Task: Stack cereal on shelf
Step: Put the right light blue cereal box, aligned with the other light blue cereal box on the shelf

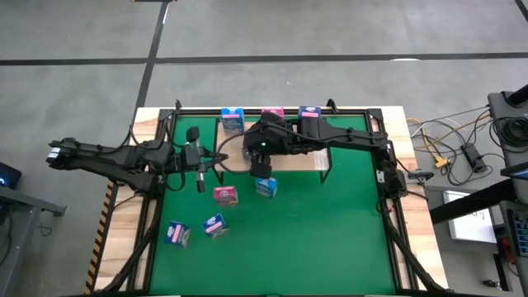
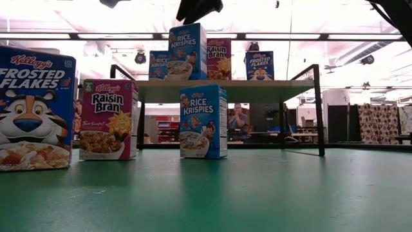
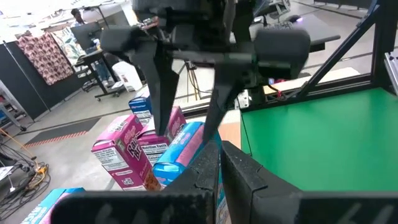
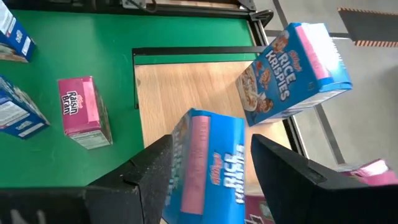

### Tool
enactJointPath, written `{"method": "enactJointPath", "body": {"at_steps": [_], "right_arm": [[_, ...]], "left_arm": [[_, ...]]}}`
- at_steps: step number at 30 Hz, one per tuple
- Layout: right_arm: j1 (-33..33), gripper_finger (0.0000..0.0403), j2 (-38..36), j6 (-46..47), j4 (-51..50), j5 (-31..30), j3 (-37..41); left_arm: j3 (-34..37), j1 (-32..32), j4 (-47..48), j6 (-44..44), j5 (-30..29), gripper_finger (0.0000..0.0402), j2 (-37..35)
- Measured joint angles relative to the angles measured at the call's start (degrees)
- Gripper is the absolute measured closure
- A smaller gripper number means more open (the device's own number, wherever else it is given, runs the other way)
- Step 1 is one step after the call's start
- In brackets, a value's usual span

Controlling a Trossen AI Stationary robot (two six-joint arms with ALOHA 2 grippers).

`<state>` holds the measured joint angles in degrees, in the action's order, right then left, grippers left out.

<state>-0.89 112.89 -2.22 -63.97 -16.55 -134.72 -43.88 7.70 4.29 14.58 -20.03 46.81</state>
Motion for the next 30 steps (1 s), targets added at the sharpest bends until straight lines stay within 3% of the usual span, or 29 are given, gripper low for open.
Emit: {"method": "enactJointPath", "body": {"at_steps": [20, 24, 30], "right_arm": [[8.9, 0.0227, -6.05, -2.92, -6.55, -0.01, 2.03], [10.49, 0.0227, -7.94, -1.82, -5.95, 0.0, 7.03], [11.25, 0.0227, -14.48, 1.46, 0.65, -2.04, 20.64]], "left_arm": [[-0.35, 0.0, -1.88, -0.49, -0.35, 0.0401, 4.69], [-0.39, 0.0, -2.92, -1.19, -3.11, 0.039, 4.69], [-0.44, -0.04, -4.61, 0.84, -7.08, 0.0347, 4.69]]}}
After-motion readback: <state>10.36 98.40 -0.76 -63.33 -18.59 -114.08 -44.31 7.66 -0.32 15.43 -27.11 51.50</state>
